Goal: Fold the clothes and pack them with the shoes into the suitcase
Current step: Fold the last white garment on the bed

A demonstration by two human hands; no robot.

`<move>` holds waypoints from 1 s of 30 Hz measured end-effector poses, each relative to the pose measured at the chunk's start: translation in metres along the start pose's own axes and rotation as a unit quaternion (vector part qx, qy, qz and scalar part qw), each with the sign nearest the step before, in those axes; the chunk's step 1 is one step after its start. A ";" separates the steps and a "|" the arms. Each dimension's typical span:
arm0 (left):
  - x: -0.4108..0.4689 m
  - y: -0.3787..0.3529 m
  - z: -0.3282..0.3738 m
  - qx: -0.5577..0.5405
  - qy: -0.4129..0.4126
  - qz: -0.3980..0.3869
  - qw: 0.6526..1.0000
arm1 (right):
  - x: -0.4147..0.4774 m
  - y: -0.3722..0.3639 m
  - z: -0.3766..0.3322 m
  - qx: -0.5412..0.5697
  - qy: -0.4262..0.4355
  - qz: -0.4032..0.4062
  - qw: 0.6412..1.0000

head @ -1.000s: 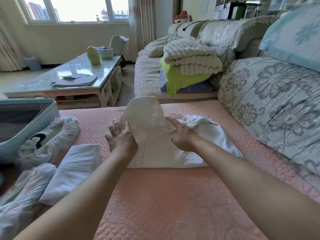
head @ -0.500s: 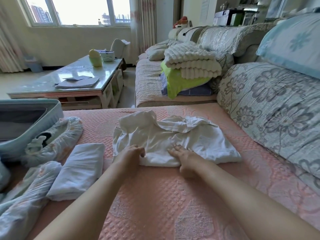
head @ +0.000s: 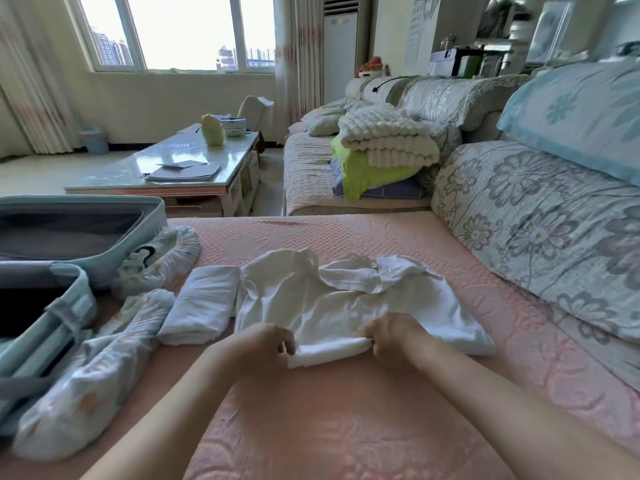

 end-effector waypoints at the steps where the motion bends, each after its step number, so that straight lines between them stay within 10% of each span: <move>1: -0.009 -0.002 -0.002 -0.024 0.000 0.022 0.999 | -0.006 -0.002 -0.006 -0.020 -0.003 -0.009 1.000; 7: -0.047 0.017 -0.021 -0.072 0.092 0.326 0.938 | -0.009 -0.004 -0.047 0.019 0.022 -0.001 1.000; 17: -0.055 -0.005 -0.038 -0.197 0.210 0.321 0.902 | 0.009 -0.011 -0.086 0.078 0.068 0.180 0.978; 23: -0.068 0.009 -0.050 -0.461 0.175 0.356 0.794 | 0.007 0.000 -0.067 0.148 0.118 0.214 0.958; 30: -0.076 -0.006 -0.048 -0.284 0.182 0.256 0.906 | -0.001 -0.018 -0.078 0.145 0.143 0.125 0.971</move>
Point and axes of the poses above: each hand's wrist, its own x-axis towards the middle knuckle, its own y-axis out of the back of the hand, z = x × y, the point moved 4 cm from there along x, towards the middle knuckle, and after that the axes turned 3 degrees about -z, right-handed, at the moved point
